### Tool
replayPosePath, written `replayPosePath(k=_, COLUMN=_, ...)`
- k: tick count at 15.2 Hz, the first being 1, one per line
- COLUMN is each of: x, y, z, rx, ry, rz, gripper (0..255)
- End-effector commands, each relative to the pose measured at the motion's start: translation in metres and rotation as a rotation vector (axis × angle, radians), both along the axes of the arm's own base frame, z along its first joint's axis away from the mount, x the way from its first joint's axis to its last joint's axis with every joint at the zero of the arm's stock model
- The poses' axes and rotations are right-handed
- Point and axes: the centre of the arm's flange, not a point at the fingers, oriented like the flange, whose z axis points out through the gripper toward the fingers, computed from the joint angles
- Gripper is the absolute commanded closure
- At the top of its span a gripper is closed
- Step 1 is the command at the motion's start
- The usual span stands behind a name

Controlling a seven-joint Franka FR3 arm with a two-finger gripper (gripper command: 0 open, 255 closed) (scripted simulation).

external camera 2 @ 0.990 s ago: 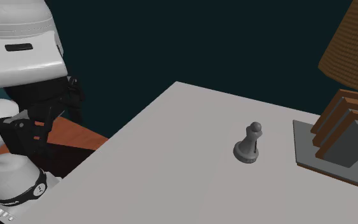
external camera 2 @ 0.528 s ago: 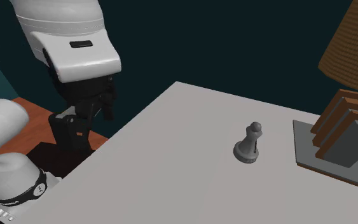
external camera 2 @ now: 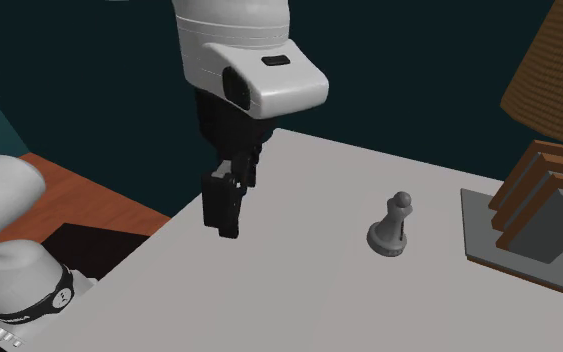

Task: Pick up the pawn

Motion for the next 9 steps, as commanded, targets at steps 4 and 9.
replayPosePath(k=4, x=0.058, y=0.017, z=0.004, rx=-0.007, ry=-0.022, rz=-0.023, gripper=0)
replayPosePath(k=9, x=0.119, y=0.031, z=0.008, rx=-0.014, ry=-0.042, rz=-0.045, gripper=0)
